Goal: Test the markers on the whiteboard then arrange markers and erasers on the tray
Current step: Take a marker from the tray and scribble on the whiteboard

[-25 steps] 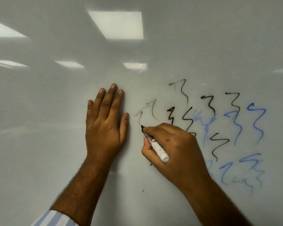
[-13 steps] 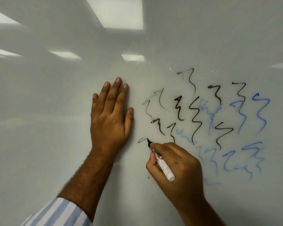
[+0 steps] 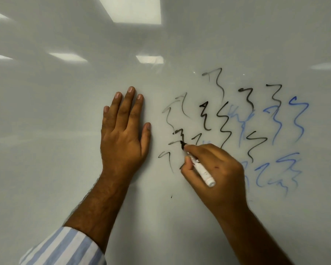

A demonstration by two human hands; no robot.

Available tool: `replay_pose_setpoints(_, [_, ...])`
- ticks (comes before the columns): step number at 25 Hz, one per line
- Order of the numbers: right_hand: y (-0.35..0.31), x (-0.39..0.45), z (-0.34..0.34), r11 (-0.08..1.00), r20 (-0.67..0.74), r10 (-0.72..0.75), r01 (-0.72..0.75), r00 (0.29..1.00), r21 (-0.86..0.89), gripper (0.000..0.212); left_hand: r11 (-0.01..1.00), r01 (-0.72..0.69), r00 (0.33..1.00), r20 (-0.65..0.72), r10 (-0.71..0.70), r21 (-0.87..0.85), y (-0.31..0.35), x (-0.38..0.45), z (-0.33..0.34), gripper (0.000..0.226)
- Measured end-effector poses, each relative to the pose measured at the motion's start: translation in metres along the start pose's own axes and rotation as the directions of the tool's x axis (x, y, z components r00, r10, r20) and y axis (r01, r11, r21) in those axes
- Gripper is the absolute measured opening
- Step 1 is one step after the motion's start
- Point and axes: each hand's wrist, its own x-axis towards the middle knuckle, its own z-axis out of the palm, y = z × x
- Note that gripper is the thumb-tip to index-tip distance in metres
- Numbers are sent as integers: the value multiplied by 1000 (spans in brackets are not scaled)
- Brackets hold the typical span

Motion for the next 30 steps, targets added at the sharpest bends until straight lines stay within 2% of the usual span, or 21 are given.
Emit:
replay_pose_setpoints(5, [-2,-46,-15,998,109,-45,49,993,-38,21,1000,5,1000,1,-5,5,0,-10,-1,63])
replay_pose_setpoints(8, [-9,-89,-22,1000,207,2,-4,978,8,20,1000,27,1000,-11,-27,14,-1,-17,-1,62])
replay_pose_setpoints(11, [-6,-114,-20,996,178,81,-75,981,-41,22,999,45,999,-13,-45,11,2,-22,0,61])
replay_pose_setpoints(17, [2,-116,-26,992,127,107,-97,986,-83,26,999,50,998,23,-50,3,4,-29,-2,62])
replay_pose_setpoints(20, [2,-116,-31,988,170,141,-127,975,-91,23,998,60,998,17,-59,-22,7,-38,-2,61])
replay_pose_setpoints(22, [-3,-117,-32,969,174,247,-244,953,-36,19,994,64,998,20,-62,-89,8,-47,-2,61])
replay_pose_setpoints(25, [-15,-116,-34,863,115,457,-471,882,180,17,973,72,997,22,-69,-220,7,-61,-6,71])
replay_pose_setpoints(27, [-23,-112,-36,821,104,495,-504,862,268,18,963,76,997,31,-71,-257,7,-72,-8,68])
replay_pose_setpoints(30, [-31,-108,-38,834,125,463,-479,878,273,18,923,129,991,26,-129,-362,12,-87,-12,52])
